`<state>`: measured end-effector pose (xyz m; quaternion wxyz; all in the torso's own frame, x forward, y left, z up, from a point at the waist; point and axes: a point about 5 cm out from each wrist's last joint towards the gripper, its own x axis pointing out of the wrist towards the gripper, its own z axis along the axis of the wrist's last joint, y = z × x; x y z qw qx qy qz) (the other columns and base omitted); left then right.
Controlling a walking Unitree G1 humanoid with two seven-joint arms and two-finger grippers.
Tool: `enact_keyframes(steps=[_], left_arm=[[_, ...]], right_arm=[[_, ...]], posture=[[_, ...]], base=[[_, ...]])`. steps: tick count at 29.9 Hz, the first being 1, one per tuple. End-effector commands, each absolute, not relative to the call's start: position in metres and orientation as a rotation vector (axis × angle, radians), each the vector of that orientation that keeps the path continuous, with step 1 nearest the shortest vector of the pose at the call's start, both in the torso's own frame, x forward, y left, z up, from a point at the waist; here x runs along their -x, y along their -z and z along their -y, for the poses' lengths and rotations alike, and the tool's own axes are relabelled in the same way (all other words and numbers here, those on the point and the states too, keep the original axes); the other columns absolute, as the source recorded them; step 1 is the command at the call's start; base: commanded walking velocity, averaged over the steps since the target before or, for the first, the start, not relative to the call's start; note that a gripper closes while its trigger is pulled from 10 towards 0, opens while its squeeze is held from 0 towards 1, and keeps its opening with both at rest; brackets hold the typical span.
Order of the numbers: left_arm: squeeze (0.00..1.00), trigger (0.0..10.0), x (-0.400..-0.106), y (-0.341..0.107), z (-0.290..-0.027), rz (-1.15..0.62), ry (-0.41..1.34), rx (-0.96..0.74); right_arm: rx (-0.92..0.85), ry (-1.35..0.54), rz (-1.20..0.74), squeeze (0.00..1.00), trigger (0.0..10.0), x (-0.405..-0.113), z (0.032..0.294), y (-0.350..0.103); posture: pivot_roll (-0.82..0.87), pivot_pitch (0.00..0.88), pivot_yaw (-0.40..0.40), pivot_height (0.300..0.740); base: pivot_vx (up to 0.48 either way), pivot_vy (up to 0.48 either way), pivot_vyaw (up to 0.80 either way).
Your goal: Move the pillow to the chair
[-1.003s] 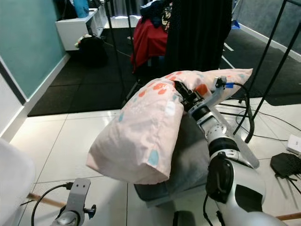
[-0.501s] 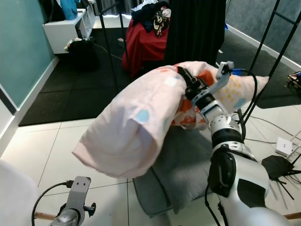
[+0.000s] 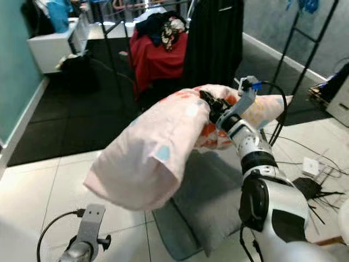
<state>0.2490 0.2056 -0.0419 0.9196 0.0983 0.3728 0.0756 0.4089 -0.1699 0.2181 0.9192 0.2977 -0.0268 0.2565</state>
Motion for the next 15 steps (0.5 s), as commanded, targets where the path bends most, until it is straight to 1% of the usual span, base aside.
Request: enact_keyframes(steps=[1,2,3,4,5,9,12,15], left_arm=[[0.00,10.0,-0.243,0.047,-0.205,-0.798,-0.157,-0.206],[0.00,10.0,-0.242,0.047,-0.205,-0.804,-0.163,-0.199],[0.00,10.0,-0.242,0.047,-0.205,-0.804,-0.163,-0.199],[0.00,10.0,-0.242,0.048,-0.205,-0.810,-0.165,-0.194],[0.00,10.0,-0.241,0.048,-0.205,-0.815,-0.166,-0.190],[0.00,10.0,-0.242,0.048,-0.205,-0.814,-0.155,-0.199],[0.00,10.0,-0.242,0.047,-0.205,-0.796,-0.158,-0.182],[0.00,10.0,-0.242,0.047,-0.205,-0.800,-0.161,-0.194]], right_arm=[[-0.584,-0.522,0.076,0.00,0.0,-0.410,0.167,-0.220],[-0.571,-0.475,0.018,0.00,0.0,-0.407,0.167,-0.203],[-0.571,-0.475,0.018,0.00,0.0,-0.407,0.167,-0.203],[-0.565,-0.454,-0.005,0.00,1.6,-0.407,0.167,-0.197],[-0.561,-0.434,-0.023,0.00,10.0,-0.406,0.168,-0.192],[-0.551,-0.394,-0.052,0.00,10.0,-0.405,0.170,-0.183],[-0.548,-0.379,-0.069,0.00,10.0,-0.403,0.170,-0.179],[-0.542,-0.369,-0.084,0.00,10.0,-0.402,0.171,-0.173]], posture=[[-0.09,0.000,-0.048,0.703],[-0.09,0.000,-0.048,0.713],[-0.09,0.000,-0.048,0.713],[-0.09,0.000,-0.048,0.718],[-0.09,0.000,-0.048,0.723],[-0.09,0.000,-0.050,0.723],[-0.09,0.000,-0.050,0.723],[-0.09,0.000,-0.050,0.723]], base=[[0.000,0.000,0.00],[0.000,0.000,0.00],[0.000,0.000,0.00],[0.000,0.000,0.00],[-0.371,0.000,0.00],[-0.480,0.000,0.00],[-0.330,0.000,0.00],[0.000,0.000,0.00]])
